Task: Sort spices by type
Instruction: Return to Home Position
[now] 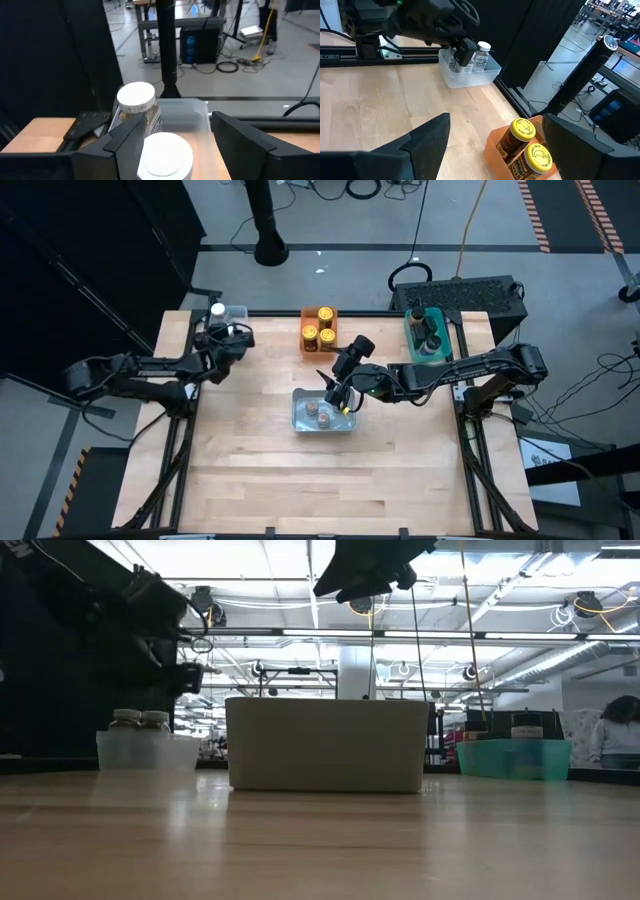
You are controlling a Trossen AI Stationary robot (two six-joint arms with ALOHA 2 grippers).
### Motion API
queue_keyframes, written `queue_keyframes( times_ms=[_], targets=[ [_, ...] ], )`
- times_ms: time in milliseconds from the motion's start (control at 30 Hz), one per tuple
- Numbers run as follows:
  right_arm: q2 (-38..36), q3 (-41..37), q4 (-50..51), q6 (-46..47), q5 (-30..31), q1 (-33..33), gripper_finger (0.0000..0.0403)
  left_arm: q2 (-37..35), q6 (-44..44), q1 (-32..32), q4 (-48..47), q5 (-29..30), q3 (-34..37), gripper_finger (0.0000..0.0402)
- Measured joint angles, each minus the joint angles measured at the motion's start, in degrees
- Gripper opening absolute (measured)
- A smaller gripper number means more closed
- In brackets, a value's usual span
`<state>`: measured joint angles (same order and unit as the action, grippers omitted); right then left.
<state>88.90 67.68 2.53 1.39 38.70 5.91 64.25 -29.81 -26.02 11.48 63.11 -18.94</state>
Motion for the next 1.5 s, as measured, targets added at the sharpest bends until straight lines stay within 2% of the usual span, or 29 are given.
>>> queue_keyframes(
  times_ms=[133, 267, 400, 533, 600, 667, 833, 900, 1033, 1133, 1200, 1300, 1500],
  targets=[
    [0.0, 0.0, -0.1, -0.5, 0.0, 0.0, 0.0298, -4.7, 2.5, 2.6, 0.0, -2.0, 0.0, 0.0235],
    [0.0, 0.0, -0.8, -2.9, 0.0, 0.8, 0.0298, -10.3, 7.6, 8.2, 0.0, -10.2, 0.0, 0.0235],
    [0.0, 0.0, -3.5, -6.1, -2.1, 2.7, 0.0298, -16.3, 13.8, 16.7, 0.7, -21.4, 0.0, 0.0235],
    [0.0, -0.1, -8.2, -9.3, -9.0, 3.8, 0.0298, -21.9, 23.6, 27.5, 4.8, -39.7, 0.0, 0.0235],
    [0.0, -0.2, -10.0, -11.2, -10.6, 4.0, 0.0298, -24.0, 28.2, 33.1, 8.4, -46.0, 0.0, 0.0235],
    [0.0, -1.5, -13.7, -13.3, -12.0, 4.0, 0.0298, -26.2, 32.9, 38.3, 11.1, -46.1, 0.0, 0.0235],
    [-1.4, -10.6, -28.3, -18.1, -15.1, 2.7, 0.0298, -33.2, 44.3, 45.5, 4.9, -30.6, -0.1, 0.0235],
    [-3.5, -16.0, -35.3, -18.5, -16.3, 1.5, 0.0298, -37.0, 45.5, 45.9, -0.6, -27.9, -0.2, 0.0231],
    [-9.8, -26.9, -45.0, -19.8, -16.5, -0.5, 0.0298, -44.8, 45.8, 45.7, -8.4, -29.1, 0.6, 0.0212],
    [-15.1, -33.4, -50.8, -20.5, -17.3, -2.7, 0.0298, -48.9, 50.2, 43.5, -3.2, -29.9, 4.4, 0.019],
    [-19.1, -36.8, -53.4, -19.5, -20.8, -4.2, 0.0298, -50.8, 52.9, 41.4, 2.0, -33.3, 7.5, 0.0174],
    [-25.3, -40.2, -54.6, -16.3, -25.7, -5.6, 0.0298, -52.7, 52.6, 37.4, 3.5, -38.7, 10.2, 0.0148],
    [-37.8, -46.6, -52.4, -15.0, -25.2, -3.7, 0.0298, -58.1, 49.7, 32.4, -2.1, -39.3, 11.8, 0.0119]
  ],
)
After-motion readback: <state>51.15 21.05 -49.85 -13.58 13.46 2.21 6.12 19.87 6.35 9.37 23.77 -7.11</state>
